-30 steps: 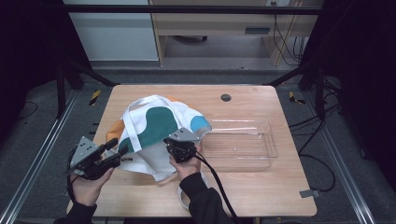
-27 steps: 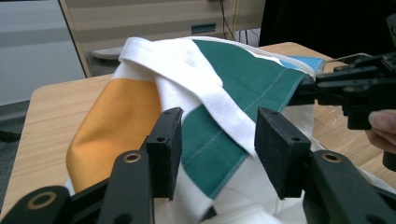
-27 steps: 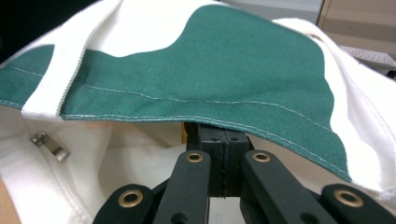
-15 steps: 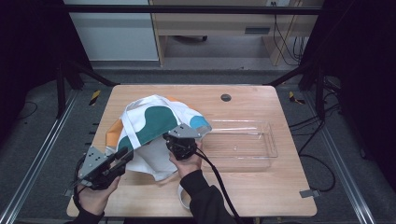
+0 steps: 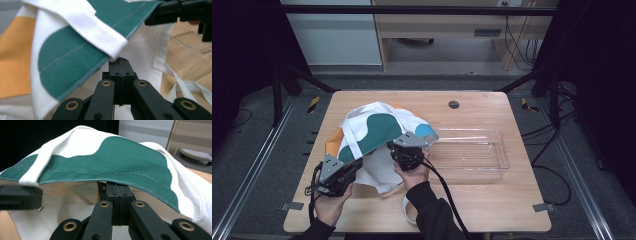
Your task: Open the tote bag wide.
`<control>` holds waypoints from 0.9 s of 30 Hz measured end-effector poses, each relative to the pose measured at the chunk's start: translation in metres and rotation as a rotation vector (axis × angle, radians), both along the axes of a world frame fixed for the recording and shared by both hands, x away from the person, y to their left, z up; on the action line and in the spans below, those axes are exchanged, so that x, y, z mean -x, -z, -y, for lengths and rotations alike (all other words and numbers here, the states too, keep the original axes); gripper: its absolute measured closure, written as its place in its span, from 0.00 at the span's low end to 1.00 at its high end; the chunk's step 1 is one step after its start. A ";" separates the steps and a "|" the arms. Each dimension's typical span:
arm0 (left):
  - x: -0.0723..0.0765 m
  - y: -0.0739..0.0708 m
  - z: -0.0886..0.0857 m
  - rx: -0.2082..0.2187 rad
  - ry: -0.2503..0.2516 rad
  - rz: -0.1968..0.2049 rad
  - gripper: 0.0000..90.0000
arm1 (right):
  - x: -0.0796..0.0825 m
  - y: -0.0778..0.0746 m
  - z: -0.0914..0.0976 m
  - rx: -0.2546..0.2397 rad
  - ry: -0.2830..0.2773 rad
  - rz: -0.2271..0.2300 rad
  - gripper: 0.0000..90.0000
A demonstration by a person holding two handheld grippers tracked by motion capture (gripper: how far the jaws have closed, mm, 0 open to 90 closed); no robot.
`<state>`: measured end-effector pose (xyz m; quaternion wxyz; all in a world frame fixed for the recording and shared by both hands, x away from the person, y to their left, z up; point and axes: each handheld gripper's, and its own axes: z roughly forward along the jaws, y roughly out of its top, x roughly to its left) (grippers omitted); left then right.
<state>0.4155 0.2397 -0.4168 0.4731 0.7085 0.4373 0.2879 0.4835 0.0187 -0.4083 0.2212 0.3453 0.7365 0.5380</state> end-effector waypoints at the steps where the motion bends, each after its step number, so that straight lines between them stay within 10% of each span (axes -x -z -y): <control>1: -0.001 -0.001 0.000 0.001 -0.002 0.004 1.00 | 0.000 0.000 0.000 -0.001 0.000 0.000 1.00; 15: -0.002 -0.009 0.000 0.019 0.006 0.042 1.00 | -0.002 -0.001 0.001 -0.012 0.001 0.005 1.00; 27: 0.023 -0.040 0.004 -0.057 0.024 0.140 0.71 | -0.002 -0.007 0.000 -0.007 -0.009 0.004 1.00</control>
